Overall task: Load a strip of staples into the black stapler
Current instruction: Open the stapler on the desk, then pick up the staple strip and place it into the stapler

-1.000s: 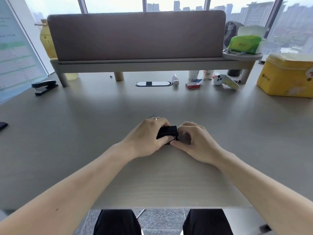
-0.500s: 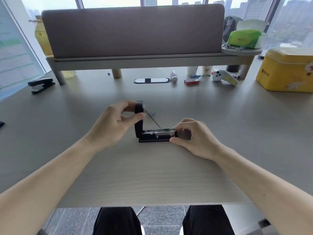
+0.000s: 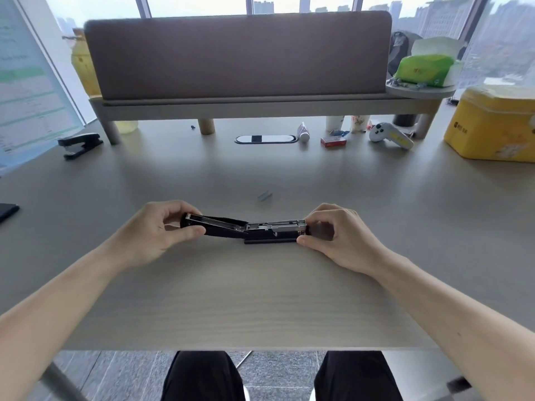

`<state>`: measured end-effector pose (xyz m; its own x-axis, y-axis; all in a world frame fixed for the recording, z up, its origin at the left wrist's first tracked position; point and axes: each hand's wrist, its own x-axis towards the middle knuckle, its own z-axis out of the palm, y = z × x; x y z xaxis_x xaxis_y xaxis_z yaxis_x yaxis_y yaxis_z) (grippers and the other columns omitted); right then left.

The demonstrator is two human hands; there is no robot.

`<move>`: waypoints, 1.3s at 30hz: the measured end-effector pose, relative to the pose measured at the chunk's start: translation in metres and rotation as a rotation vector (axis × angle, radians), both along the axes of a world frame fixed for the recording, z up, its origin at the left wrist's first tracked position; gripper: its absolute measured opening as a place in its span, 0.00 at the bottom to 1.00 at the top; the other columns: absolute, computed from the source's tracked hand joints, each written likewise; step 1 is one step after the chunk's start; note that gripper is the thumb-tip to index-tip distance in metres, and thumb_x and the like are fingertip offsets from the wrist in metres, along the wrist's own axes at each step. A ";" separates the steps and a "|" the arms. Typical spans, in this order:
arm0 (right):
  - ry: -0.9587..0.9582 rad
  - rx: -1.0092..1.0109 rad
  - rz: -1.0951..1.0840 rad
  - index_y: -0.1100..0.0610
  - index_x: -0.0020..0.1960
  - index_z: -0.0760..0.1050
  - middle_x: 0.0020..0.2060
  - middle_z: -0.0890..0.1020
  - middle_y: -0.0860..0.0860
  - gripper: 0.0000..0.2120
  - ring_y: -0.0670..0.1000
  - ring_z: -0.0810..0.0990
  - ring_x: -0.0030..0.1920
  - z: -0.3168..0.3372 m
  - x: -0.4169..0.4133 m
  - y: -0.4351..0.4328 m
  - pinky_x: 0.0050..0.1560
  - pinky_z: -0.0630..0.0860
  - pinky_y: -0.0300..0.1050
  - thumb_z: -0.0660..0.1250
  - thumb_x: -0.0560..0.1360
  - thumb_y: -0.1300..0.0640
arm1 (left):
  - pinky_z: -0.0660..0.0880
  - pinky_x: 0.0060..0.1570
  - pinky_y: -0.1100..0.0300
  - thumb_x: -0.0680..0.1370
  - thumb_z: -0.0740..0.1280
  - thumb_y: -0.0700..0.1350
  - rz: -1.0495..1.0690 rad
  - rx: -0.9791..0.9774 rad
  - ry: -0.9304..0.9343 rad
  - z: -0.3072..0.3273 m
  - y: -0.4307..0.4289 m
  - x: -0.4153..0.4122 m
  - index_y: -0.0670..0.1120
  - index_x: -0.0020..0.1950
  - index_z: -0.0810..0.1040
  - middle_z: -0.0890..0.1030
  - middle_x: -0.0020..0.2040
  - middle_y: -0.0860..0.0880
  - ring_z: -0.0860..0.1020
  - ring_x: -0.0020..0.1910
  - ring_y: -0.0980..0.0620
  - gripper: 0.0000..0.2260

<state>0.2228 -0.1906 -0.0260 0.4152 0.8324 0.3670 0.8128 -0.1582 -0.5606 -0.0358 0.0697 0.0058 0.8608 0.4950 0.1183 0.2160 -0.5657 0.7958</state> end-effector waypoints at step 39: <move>-0.305 -0.636 0.045 0.45 0.86 0.46 0.86 0.50 0.46 0.61 0.49 0.45 0.85 0.019 0.030 0.016 0.85 0.44 0.54 0.42 0.61 0.13 | 0.81 0.55 0.50 0.73 0.75 0.51 0.059 0.567 0.295 0.009 -0.014 0.164 0.45 0.55 0.85 0.86 0.48 0.47 0.84 0.49 0.43 0.14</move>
<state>0.2523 -0.1745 -0.0071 0.3314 0.9380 -0.1016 0.9324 -0.3421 -0.1166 0.1284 0.0552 0.0143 0.8703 0.4729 0.1377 0.4241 -0.8616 0.2787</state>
